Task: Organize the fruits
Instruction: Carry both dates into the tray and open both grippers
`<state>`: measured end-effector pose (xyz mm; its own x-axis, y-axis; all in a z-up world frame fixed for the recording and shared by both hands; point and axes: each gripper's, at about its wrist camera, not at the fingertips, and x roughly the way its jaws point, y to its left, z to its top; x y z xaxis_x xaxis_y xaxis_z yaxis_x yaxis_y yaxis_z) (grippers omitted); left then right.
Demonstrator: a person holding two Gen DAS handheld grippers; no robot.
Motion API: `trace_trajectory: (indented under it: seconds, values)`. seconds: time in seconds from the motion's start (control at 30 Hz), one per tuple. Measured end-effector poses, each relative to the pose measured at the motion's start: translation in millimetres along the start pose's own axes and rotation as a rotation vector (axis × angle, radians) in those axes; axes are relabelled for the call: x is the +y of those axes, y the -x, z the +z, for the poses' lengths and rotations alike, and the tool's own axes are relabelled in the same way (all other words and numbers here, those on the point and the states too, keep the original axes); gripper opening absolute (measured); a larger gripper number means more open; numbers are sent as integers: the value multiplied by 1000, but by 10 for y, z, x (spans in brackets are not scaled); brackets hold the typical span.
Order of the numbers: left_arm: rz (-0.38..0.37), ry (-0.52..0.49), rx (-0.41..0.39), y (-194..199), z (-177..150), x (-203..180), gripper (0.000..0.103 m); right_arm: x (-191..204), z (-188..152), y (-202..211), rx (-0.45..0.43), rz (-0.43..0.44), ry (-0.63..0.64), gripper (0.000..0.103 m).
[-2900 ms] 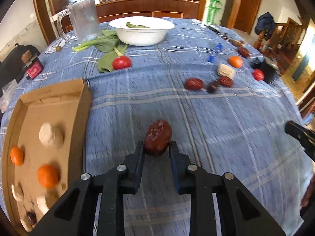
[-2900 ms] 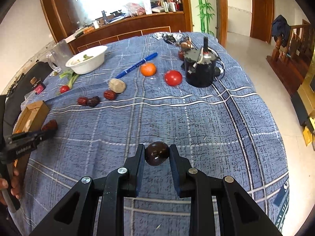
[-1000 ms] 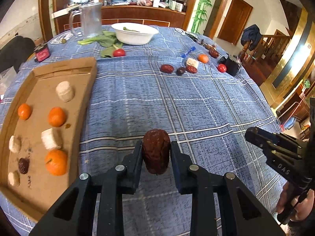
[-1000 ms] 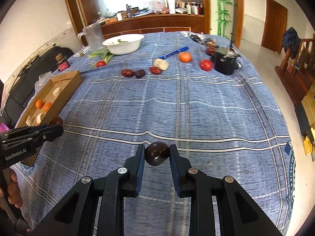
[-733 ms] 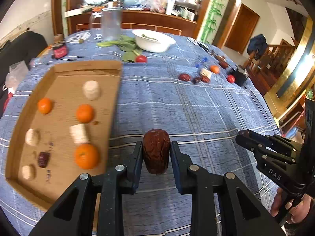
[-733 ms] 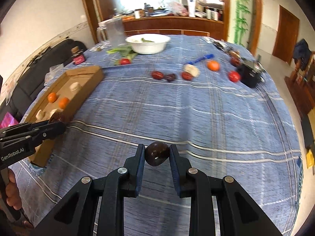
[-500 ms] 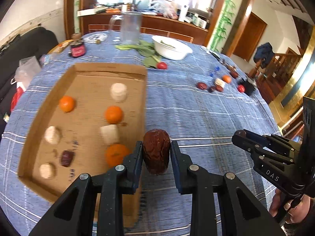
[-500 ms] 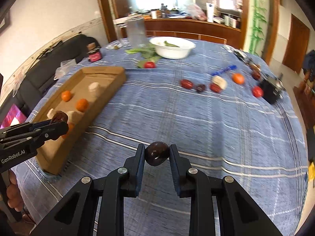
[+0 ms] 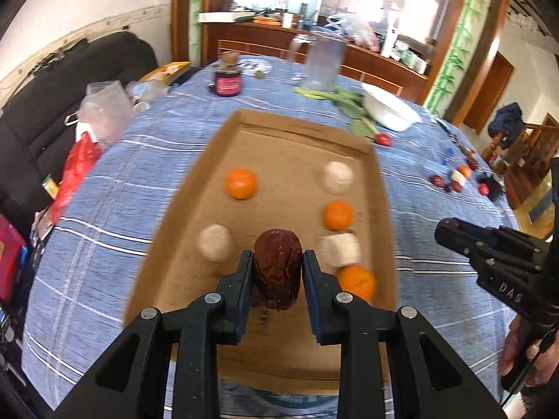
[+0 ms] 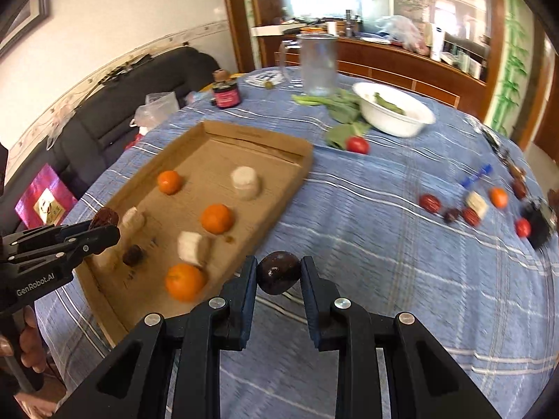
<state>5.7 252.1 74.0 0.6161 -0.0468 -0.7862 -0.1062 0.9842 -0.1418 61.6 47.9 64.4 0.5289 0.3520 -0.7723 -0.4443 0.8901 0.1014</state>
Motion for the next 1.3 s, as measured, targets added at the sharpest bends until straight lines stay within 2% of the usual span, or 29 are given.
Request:
trace_trajectory:
  seconds: [0.27, 0.53, 0.9, 1.13, 1.3]
  values:
    - [40, 38, 11, -101, 120, 397, 27, 350, 368, -355, 8, 55, 63, 27]
    - [32, 51, 42, -385, 323, 477, 27, 604, 618, -856, 55, 96, 94, 27]
    - [33, 35, 128, -794, 372, 448, 27, 713, 717, -1302, 131, 101, 129, 27]
    - [38, 33, 131, -851, 361, 461, 27, 749, 709, -1377, 146, 89, 159, 27]
    - [42, 42, 127, -806, 340, 496, 27, 768, 696, -1400, 160, 77, 164, 38]
